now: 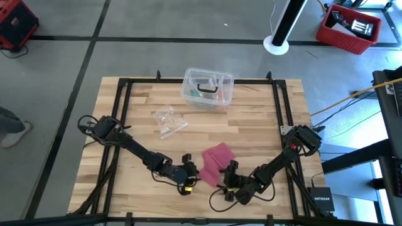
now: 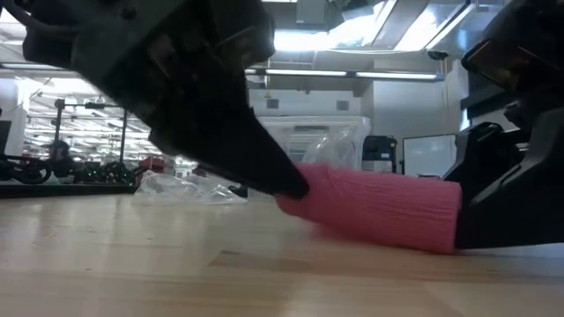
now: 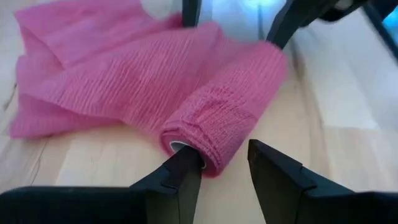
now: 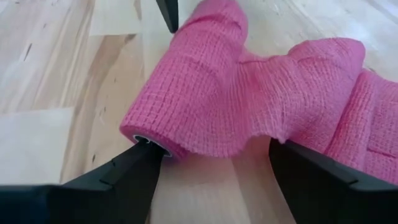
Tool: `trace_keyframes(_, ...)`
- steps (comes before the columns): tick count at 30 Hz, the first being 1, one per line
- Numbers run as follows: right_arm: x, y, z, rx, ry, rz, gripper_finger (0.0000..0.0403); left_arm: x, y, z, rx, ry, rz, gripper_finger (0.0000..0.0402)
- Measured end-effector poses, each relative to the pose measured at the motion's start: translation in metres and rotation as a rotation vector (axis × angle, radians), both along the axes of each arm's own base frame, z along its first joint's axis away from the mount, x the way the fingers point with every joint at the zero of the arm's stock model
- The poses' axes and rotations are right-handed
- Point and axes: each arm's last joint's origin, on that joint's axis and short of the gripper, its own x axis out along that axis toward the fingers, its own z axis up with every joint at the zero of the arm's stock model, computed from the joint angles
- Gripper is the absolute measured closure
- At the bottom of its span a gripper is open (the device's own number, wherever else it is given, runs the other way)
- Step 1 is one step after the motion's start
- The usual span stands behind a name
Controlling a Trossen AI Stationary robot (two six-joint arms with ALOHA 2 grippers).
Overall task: Roll bandage
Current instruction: Roll the pink bandage
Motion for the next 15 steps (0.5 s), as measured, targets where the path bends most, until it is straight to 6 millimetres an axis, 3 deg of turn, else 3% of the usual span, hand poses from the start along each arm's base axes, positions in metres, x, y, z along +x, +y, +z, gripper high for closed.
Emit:
trace_keyframes(9,0.0,0.0,0.0,-0.027,0.0,0.013,0.0107,0.0,-0.005,0.003,-0.03,-0.034,-0.015,0.0274)
trace_keyframes(15,0.0,0.0,0.0,-0.032,-0.002,0.009,0.0107,0.0,-0.012,0.004,-0.122,-0.006,-0.18,0.0297)
